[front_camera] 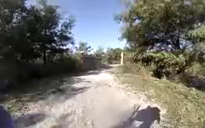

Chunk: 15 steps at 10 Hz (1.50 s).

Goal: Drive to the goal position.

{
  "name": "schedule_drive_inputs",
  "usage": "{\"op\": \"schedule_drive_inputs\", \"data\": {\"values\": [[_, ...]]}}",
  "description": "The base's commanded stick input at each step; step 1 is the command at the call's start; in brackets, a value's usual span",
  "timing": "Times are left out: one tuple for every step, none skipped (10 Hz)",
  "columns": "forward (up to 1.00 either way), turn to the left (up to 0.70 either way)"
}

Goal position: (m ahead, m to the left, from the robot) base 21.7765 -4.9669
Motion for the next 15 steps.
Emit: {"op": "schedule_drive_inputs", "data": {"values": [[0.7,0.0],[0.7,0.0],[0.7,0.0],[0.7,0.0],[0.7,0.0],[0.7,0.0],[0.7,0.0],[0.7,0.0],[0.7,0.0],[0.7,0.0],[0.7,0.0],[0.7,0.0],[0.7,0.0],[0.7,0.0],[0.7,0.0]]}}
